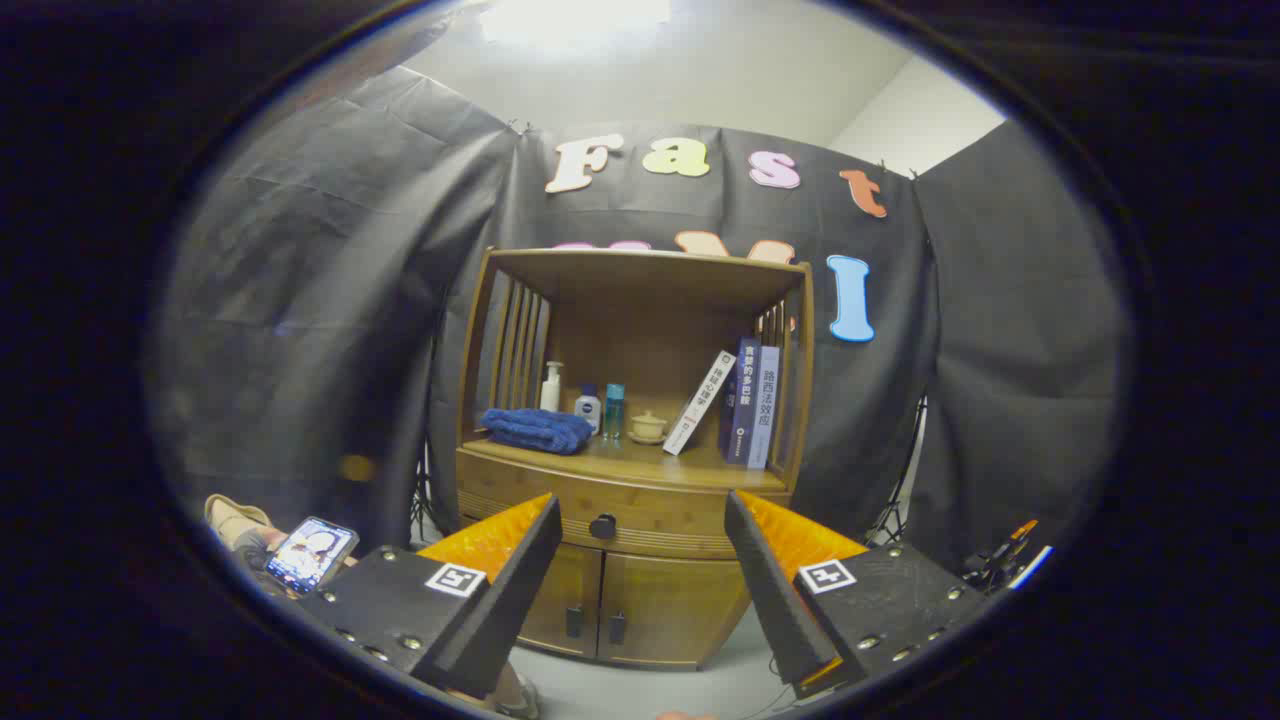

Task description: Pull open the drawer, take out the items inside it, and place them on the countertop above the cabinet.

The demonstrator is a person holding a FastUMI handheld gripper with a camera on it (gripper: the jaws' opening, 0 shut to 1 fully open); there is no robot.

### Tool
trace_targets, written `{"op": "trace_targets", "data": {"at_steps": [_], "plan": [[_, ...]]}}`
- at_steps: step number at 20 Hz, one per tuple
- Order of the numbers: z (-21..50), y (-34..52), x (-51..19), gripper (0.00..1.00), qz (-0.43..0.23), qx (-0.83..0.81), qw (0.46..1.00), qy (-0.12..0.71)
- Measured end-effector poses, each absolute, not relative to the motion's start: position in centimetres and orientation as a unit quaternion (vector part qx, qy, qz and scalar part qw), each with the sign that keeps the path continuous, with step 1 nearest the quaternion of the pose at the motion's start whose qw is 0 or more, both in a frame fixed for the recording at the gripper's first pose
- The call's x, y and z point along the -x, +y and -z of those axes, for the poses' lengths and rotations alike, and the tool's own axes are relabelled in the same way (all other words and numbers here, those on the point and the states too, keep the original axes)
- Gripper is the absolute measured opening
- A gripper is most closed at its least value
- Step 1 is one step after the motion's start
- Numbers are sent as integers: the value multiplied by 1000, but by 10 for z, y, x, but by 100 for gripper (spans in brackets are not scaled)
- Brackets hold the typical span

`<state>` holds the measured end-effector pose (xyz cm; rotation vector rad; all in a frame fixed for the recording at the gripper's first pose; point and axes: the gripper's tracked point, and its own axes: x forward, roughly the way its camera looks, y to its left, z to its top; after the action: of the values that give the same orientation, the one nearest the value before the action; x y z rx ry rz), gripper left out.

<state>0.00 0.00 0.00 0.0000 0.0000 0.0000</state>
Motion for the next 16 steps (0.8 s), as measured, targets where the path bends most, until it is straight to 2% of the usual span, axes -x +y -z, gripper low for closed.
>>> {"op": "trace_targets", "data": {"at_steps": [16], "plan": [[19, 2, -22, 98, 2, -7, 1000, 14]]}}
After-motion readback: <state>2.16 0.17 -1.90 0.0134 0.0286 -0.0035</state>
